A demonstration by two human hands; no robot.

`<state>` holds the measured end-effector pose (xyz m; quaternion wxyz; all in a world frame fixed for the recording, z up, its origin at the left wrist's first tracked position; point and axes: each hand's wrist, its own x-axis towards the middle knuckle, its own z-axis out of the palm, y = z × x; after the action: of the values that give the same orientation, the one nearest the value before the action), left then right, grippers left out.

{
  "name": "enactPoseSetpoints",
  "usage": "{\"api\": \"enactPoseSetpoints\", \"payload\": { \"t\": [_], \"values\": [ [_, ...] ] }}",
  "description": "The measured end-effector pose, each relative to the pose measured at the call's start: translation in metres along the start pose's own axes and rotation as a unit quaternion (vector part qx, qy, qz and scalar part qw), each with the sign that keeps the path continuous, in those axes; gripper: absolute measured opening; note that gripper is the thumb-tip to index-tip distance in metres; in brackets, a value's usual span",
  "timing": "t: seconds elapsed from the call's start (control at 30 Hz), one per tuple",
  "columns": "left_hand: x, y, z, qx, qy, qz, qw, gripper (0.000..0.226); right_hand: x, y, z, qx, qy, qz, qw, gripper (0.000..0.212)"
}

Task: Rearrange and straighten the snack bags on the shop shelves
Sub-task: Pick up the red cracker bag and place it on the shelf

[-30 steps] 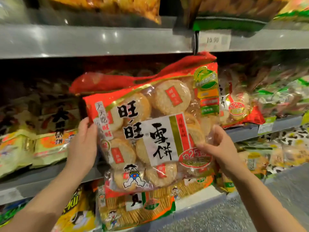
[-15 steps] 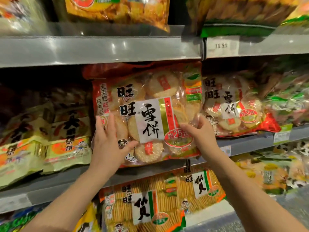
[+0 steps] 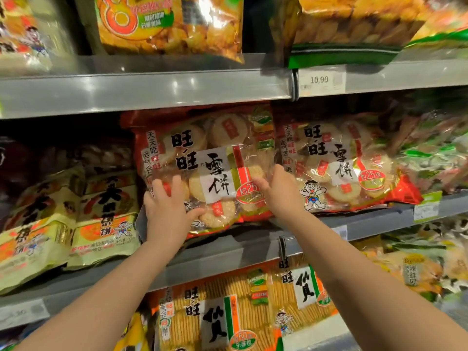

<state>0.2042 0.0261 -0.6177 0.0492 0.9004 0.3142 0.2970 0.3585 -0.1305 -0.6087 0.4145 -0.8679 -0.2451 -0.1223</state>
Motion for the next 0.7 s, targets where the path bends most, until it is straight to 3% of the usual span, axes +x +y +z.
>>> {"api": "enactPoseSetpoints", "payload": {
  "t": [0.13, 0.3, 0.43, 0.57, 0.7],
  "values": [
    [0.0, 0.001, 0.01, 0.052, 0.013, 0.004, 0.999, 0.087, -0.006, -0.003, 0.012, -0.034, 0.009, 0.04, 0.999, 0.047],
    [-0.01, -0.006, 0.015, 0.051, -0.009, 0.015, 0.999, 0.09, -0.043, 0.003, 0.03, -0.095, 0.013, -0.055, 0.994, 0.084],
    [-0.027, -0.016, 0.017, 0.06, 0.017, 0.079, 0.995, 0.089, -0.066, 0.013, 0.044, -0.129, 0.092, -0.105, 0.982, 0.08],
    [-0.037, -0.016, 0.016, 0.06, -0.025, 0.088, 0.994, 0.086, -0.068, 0.008, 0.042, -0.135, 0.061, -0.105, 0.983, 0.078],
    [-0.034, -0.013, 0.014, 0.089, -0.084, 0.069, 0.99, 0.098, -0.068, 0.002, 0.041, -0.167, 0.006, -0.096, 0.981, 0.079]
  ]
}}
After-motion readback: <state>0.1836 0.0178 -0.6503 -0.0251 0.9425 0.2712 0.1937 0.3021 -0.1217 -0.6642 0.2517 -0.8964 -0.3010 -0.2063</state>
